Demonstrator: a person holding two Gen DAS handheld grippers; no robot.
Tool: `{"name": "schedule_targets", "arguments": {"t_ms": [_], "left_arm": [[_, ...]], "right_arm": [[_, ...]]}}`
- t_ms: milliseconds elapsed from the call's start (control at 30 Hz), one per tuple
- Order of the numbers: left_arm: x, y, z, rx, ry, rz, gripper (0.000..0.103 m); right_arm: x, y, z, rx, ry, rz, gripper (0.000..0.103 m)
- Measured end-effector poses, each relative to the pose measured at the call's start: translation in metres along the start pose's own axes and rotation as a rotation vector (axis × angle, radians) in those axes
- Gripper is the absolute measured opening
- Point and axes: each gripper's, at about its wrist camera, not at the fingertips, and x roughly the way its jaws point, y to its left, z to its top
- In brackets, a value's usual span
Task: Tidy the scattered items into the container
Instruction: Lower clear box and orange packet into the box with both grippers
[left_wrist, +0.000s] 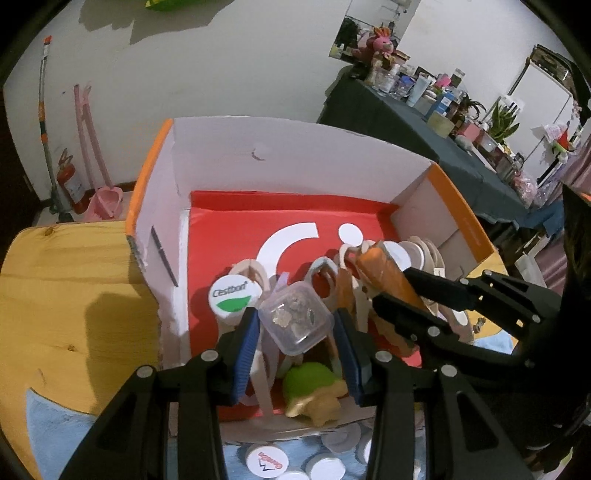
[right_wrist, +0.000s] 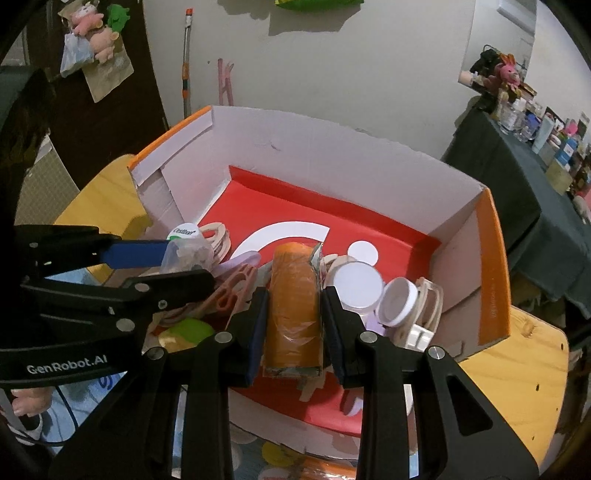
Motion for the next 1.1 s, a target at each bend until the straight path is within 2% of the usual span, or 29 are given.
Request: {"name": "schedule_targets", "arguments": {"t_ms": [467, 700, 1100], "left_arm": [[0.009, 0.003, 0.000, -0.015, 0.025, -0.009, 0.044], [0.014, -0.006, -0.001, 0.007, 0.036, -0.006, 0.044], [0.014, -0.015, 0.000, 0.036, 0.016, 0.012, 0.044]], "right_arm": [[0.005, -0.002, -0.003, 0.003, 0.018, -0.028, 0.028], [0.000, -0.019, -0.002, 0.036, 0.010, -0.069, 0.028], [-0.002, -0.032, -0.002, 0.046, 0.019, -0.104, 0.028]]}}
